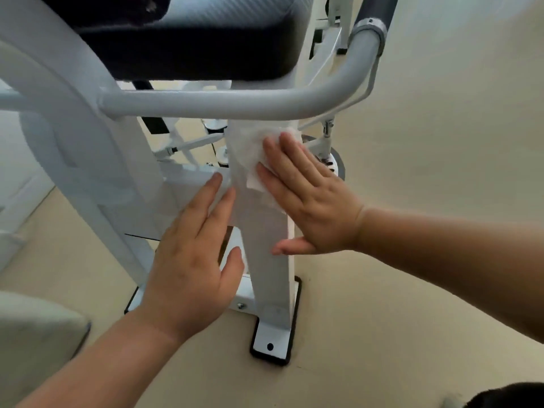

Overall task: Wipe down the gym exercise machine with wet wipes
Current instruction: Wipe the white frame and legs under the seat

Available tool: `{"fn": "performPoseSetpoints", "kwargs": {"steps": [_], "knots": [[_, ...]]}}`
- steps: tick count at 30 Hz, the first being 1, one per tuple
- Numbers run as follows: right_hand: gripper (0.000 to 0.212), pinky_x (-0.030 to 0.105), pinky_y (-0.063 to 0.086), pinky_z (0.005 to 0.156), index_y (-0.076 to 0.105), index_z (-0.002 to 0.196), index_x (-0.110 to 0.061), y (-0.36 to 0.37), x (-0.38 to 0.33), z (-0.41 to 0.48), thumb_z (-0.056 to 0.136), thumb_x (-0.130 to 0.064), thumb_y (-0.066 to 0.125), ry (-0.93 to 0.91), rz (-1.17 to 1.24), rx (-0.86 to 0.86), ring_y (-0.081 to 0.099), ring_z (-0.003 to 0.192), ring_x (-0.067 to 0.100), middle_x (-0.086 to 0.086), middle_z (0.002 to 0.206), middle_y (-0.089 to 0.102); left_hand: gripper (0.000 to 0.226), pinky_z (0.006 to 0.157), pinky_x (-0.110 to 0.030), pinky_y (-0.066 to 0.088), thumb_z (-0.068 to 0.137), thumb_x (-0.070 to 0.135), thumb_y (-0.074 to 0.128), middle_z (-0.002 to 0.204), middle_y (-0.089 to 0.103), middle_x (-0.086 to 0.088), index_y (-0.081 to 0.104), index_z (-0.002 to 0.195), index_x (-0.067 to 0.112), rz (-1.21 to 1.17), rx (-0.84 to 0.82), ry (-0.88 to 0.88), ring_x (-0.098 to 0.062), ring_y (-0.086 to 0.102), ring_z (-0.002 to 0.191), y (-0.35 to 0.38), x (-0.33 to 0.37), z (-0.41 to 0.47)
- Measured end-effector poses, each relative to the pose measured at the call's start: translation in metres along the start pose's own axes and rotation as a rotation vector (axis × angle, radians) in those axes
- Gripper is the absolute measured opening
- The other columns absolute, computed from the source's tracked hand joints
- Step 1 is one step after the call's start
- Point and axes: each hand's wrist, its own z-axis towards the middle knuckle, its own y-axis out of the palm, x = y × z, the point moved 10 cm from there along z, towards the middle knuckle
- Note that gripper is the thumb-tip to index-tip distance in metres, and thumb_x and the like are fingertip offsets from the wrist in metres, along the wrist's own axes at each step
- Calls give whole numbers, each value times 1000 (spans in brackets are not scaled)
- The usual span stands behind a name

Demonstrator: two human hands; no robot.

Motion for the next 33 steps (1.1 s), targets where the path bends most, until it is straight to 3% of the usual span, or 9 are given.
{"fn": "performPoseSetpoints", "kwargs": {"steps": [3, 6, 13, 16, 19, 24, 27, 30, 33], "knots": [[101, 58, 13, 127, 18, 158, 7, 32, -17, -34, 96, -71, 32, 89, 180, 6, 0, 154, 47, 30, 163, 5, 82, 119, -51, 31, 79, 9, 58, 168, 19, -9, 30, 156, 6, 99, -42, 46, -21, 22, 153, 9, 13, 14], [100, 53, 2, 128, -5, 162, -3, 52, -27, -50, 97, -73, 25, 253, 347, 26, -12, 155, 46, 23, 165, -7, 87, 113, -63, 35, 77, 8, 52, 169, 14, -6, 24, 159, 8, 136, -110, 8, -20, 17, 154, 23, 13, 20], [113, 57, 5, 128, 5, 155, 17, 16, 34, 8, 89, -66, 43, 527, 693, 264, -12, 156, 43, 36, 165, -5, 78, 116, -60, 34, 85, 14, 46, 170, 9, 3, 24, 160, 13, 153, -139, -40, -15, 13, 156, 23, 18, 22], [114, 59, 6, 127, 2, 156, 14, 22, 14, -2, 89, -71, 37, 506, 700, 260, -13, 156, 44, 35, 165, -6, 75, 123, -43, 25, 89, 23, 46, 168, 19, -3, 25, 160, 13, 184, -103, -43, -14, 16, 155, 14, 24, 29], [106, 58, 3, 127, -12, 158, 3, 35, -23, -27, 96, -73, 27, 442, 662, 231, -12, 156, 45, 33, 166, -7, 85, 124, -26, 14, 81, 13, 53, 168, 18, -4, 23, 160, 12, 224, -120, -51, -19, 20, 153, 15, 28, 35], [116, 58, 4, 127, -3, 159, 8, 19, 31, 11, 90, -83, 20, 521, 790, 260, -16, 157, 38, 29, 168, -10, 75, 125, -27, 13, 86, 9, 50, 168, 19, -4, 30, 158, 11, 246, -106, -1, -19, 20, 153, 14, 30, 34], [121, 59, 6, 126, 0, 159, 10, 7, 57, 30, 87, -86, 20, 520, 790, 292, -13, 157, 38, 28, 168, -7, 74, 122, -32, 22, 84, 7, 49, 164, 27, -5, 35, 156, 15, 236, -82, -13, -22, 30, 148, 9, 30, 38], [122, 61, 6, 126, -3, 156, 15, 13, 22, 5, 88, -83, 22, 426, 732, 235, -14, 156, 43, 33, 166, -12, 66, 122, -27, 19, 88, 14, 44, 162, 32, -9, 39, 154, 9, 238, -61, -5, -24, 32, 146, 6, 32, 41], [118, 63, 10, 125, 8, 157, 13, 27, -29, -33, 89, -83, 16, 302, 606, 123, -11, 155, 47, 36, 165, -7, 69, 123, -26, 18, 84, 12, 41, 163, 30, -12, 40, 152, 3, 222, -54, 9, -25, 31, 147, 10, 32, 38]]}}
